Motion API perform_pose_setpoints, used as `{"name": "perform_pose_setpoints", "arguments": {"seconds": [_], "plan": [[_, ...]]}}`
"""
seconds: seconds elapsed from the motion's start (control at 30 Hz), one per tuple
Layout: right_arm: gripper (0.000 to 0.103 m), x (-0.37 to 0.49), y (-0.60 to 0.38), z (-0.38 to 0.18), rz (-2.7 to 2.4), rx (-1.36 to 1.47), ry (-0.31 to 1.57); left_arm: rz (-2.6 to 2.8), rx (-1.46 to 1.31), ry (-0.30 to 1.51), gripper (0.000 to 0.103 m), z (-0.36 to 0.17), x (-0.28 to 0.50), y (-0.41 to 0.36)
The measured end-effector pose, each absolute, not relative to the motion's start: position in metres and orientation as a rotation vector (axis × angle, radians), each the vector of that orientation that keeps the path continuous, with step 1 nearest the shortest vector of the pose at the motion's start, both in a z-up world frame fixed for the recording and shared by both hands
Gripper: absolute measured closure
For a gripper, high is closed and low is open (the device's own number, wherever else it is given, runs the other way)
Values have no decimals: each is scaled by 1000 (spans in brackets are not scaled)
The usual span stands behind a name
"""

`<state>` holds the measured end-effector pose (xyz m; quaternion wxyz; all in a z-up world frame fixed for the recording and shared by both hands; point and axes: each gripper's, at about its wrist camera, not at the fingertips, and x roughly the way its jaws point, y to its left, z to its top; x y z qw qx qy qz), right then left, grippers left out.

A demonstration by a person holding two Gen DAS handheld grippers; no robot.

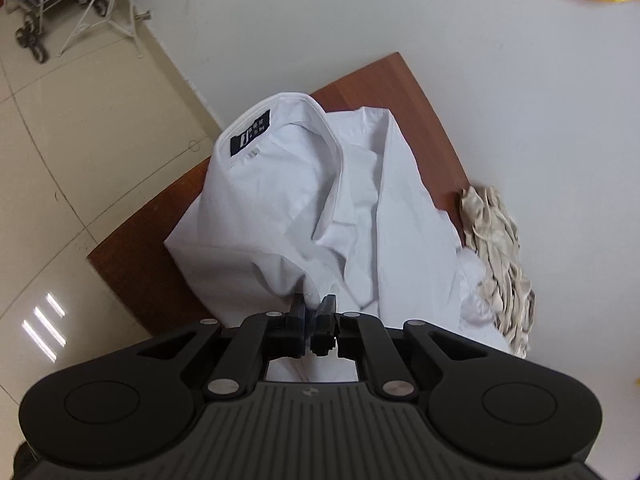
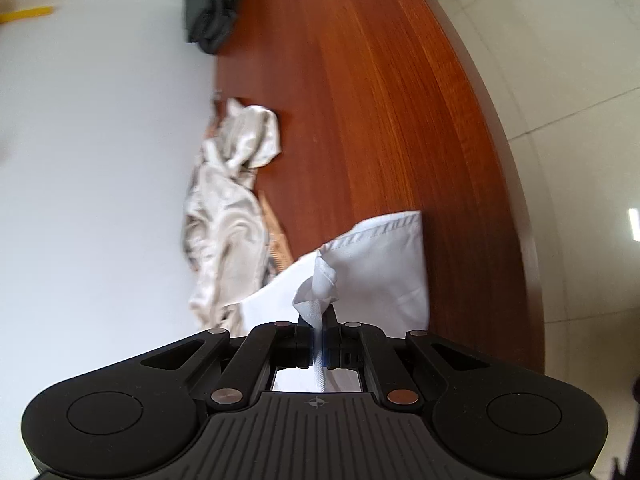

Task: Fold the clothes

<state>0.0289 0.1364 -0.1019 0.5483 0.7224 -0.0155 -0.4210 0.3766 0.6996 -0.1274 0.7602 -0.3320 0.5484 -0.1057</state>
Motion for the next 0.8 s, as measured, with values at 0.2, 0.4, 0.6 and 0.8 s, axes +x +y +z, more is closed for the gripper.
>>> {"name": "perform_pose_setpoints", "arguments": {"seconds": [0.2, 0.4, 0.6, 0.8], "plan": [[93, 89, 95, -103, -1107, 1617, 165, -44, -794, 1253, 95, -139, 414, 683], [86, 131, 61, -107, -1194, 1446, 380, 147, -913, 1216, 95, -150, 419, 676], [74, 140, 24, -94, -1133, 1174, 485, 252, -948, 1093, 88, -154, 419, 669], [65, 131, 2, -78, -879, 940, 587, 163, -908, 937, 66, -130, 424, 659]]}}
